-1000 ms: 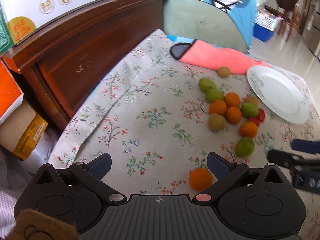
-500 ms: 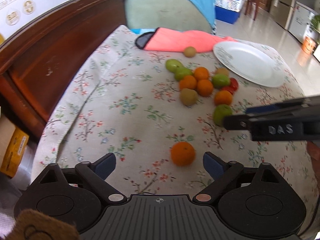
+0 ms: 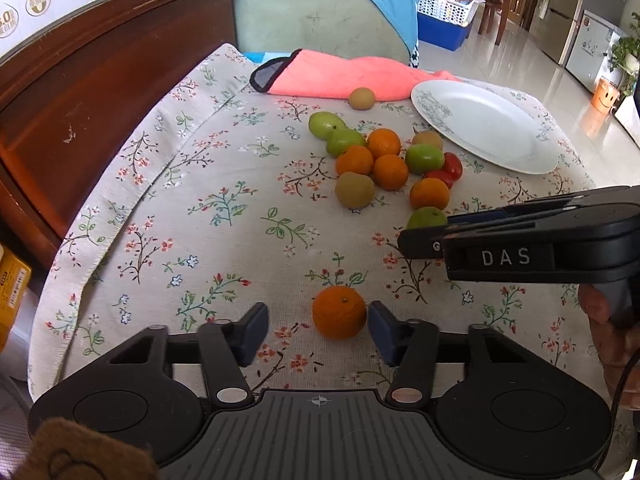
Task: Organize fruits
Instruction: 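Close left tool on the tangerine while right tool closes on the green apple, then carry the tangerine in left tool while right tool carries the apple to the white plate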
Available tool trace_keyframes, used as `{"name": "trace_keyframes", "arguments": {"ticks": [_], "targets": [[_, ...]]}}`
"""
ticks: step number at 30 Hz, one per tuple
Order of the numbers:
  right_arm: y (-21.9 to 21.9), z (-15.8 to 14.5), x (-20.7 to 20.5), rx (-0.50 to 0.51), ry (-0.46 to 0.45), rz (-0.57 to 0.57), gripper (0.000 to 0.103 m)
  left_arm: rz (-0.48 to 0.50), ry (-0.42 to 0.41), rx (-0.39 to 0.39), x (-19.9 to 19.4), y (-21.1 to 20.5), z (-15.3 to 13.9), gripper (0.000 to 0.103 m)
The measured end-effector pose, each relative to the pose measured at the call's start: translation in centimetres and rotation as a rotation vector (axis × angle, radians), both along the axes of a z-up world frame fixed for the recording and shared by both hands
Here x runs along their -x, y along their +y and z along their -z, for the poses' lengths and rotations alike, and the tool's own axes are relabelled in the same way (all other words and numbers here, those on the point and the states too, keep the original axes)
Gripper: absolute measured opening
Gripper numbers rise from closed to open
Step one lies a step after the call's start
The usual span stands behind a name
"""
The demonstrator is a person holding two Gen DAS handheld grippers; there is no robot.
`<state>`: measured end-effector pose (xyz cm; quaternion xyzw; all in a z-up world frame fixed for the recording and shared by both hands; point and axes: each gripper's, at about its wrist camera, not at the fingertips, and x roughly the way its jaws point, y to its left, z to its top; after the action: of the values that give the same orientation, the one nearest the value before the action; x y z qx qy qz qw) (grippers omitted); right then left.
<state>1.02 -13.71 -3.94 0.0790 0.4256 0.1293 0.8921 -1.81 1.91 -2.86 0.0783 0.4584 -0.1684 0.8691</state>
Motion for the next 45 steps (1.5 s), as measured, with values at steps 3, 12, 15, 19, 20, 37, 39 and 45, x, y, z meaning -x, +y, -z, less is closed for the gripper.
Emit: {"name": "trace_keyframes", "arguments": {"ticks": [3, 12, 15, 19, 20, 37, 39, 45], "targets": [[0.1, 0.1, -0.1, -0.002, -0.007, -0.003, 0.037, 0.004, 0.007, 0.006, -0.2, -0.2, 0.3, 0.041], [0.2, 0.2, 0.0, 0.008, -0.020, -0.002, 0.029, 0.000, 0.002, 0.030, -0.3, -0.3, 0.7, 0.027], [0.2, 0.0, 0.1, 0.005, -0.023, 0.004, 0.029, -0.029, -0.013, 0.047, -0.5, 0.0, 0.4, 0.027], [0.0, -0.4, 0.2, -0.016, -0.035, 0.008, 0.029, -0.060, -0.027, 0.060, -0.8, 0.2, 0.0, 0.027], [0.0, -0.5, 0.3, -0.017, -0.039, 0.007, 0.029, -0.066, -0.029, 0.061, -0.8, 0.2, -0.1, 0.027], [-1.2, -2.3, 0.9, -0.035, -0.093, 0.037, 0.029, -0.133, -0.057, 0.085, -1.8, -1.3, -1.6, 0.027], [-1.4, -2.3, 0.9, -0.035, -0.095, 0.044, 0.029, -0.137, -0.057, 0.083, -1.9, -1.5, -1.6, 0.027], [-1.8, -2.6, 1.1, -0.042, -0.103, 0.056, 0.029, -0.141, -0.063, 0.089, -2.1, -2.2, -2.0, 0.027]]}}
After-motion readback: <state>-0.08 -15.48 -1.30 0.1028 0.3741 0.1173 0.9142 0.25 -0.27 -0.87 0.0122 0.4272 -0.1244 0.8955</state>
